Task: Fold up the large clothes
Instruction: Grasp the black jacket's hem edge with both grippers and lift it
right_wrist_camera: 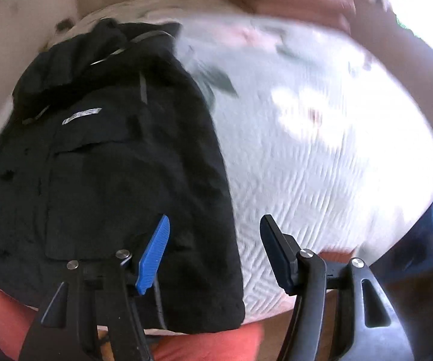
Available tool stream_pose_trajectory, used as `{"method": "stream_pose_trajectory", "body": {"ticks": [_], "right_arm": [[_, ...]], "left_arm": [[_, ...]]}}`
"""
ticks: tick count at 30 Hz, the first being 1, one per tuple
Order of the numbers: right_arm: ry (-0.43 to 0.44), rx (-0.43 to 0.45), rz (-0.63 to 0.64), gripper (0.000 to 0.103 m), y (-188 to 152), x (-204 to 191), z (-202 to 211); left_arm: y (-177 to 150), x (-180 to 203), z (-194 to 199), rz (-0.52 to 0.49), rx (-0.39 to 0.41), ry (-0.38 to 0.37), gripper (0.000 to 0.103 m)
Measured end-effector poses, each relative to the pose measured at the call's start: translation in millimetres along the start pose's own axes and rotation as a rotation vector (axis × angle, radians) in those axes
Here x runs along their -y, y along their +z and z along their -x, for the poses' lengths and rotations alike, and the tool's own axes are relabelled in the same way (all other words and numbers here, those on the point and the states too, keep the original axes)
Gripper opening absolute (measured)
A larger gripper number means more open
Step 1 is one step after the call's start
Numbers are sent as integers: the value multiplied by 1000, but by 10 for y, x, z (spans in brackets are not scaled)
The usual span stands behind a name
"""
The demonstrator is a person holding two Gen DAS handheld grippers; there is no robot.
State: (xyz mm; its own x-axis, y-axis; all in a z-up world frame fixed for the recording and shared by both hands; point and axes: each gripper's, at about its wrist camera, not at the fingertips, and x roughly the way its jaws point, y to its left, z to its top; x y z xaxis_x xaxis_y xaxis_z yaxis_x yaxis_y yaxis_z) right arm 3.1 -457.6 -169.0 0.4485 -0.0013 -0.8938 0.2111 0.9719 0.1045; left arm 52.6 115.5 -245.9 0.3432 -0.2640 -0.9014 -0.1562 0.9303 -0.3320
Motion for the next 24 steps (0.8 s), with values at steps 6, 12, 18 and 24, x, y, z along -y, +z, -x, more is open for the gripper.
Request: {"method": "stream_pose_trajectory", "body": {"ticks": [6, 12, 18, 24], "right_arm": [[250, -101, -187, 67, -150, 485, -324], [297, -125, -129, 38, -291, 246, -412], [280, -88, -14, 33, -281, -33, -111], [257, -179, -16, 46, -355, -78, -308]], "left_arm": [[-63, 56, -65, -15, 1, 47, 57], [-88, 221, -69, -94, 11, 34, 17], [-44, 78, 165, -23, 30, -235, 16], [-99, -104, -22, 36, -17, -212, 18]]}}
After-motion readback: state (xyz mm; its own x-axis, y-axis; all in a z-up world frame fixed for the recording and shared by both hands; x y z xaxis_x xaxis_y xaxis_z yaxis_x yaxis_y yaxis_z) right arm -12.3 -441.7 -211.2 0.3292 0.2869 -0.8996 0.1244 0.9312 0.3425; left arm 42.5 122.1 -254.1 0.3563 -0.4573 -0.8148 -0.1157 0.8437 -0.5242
